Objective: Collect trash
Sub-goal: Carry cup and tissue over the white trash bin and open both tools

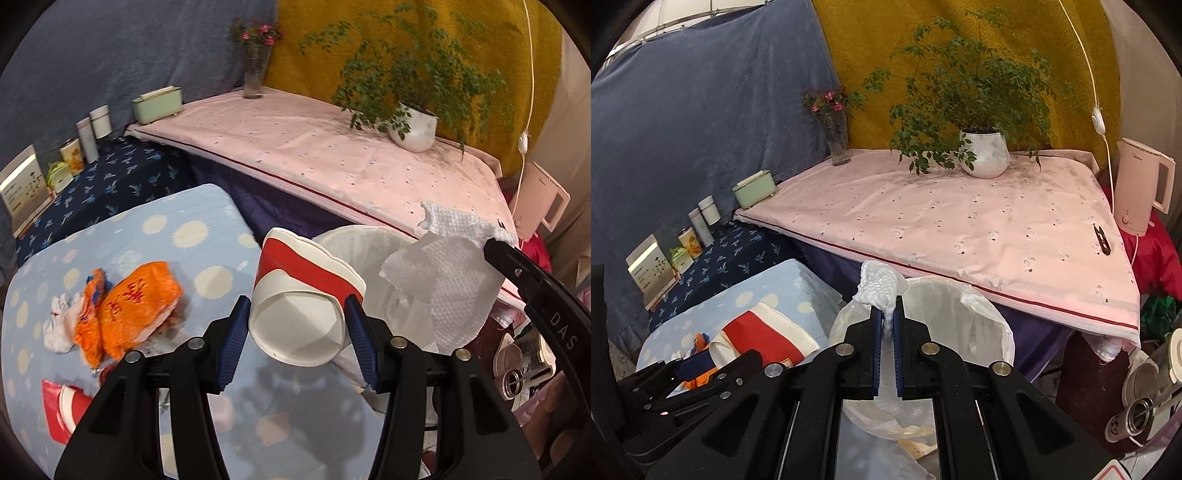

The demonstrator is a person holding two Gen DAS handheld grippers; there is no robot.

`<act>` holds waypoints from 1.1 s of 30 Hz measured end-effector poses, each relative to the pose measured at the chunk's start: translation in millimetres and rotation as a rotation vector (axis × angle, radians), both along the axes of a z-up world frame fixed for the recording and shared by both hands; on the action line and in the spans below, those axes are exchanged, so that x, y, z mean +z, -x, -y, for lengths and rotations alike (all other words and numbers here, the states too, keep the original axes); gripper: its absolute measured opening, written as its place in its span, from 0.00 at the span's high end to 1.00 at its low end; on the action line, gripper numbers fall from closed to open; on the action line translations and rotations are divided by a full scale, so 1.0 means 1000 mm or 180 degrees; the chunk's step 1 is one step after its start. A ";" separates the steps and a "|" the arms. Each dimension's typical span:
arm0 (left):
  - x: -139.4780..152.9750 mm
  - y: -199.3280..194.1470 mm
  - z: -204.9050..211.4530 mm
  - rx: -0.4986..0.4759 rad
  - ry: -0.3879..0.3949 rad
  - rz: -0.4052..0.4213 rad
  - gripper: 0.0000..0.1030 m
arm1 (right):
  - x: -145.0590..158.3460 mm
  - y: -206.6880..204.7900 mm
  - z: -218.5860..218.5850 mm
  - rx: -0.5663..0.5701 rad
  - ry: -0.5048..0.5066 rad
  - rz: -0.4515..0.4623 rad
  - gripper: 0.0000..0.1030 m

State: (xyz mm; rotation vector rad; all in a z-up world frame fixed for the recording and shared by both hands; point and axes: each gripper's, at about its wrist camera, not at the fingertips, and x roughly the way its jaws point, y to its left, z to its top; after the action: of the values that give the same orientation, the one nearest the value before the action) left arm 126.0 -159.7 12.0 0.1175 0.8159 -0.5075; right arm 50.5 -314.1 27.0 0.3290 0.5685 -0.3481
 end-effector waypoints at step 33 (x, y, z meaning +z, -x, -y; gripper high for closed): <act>-0.061 0.044 -0.016 0.0029 -0.0458 0.0026 0.25 | -0.065 0.044 0.010 -0.0019 -0.0198 -0.0411 0.61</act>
State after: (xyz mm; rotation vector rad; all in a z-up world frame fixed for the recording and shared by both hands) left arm 81.9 -144.0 -49.1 0.2482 0.8442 -0.4392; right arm 6.4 -323.7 -37.8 0.3700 0.7062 -0.3596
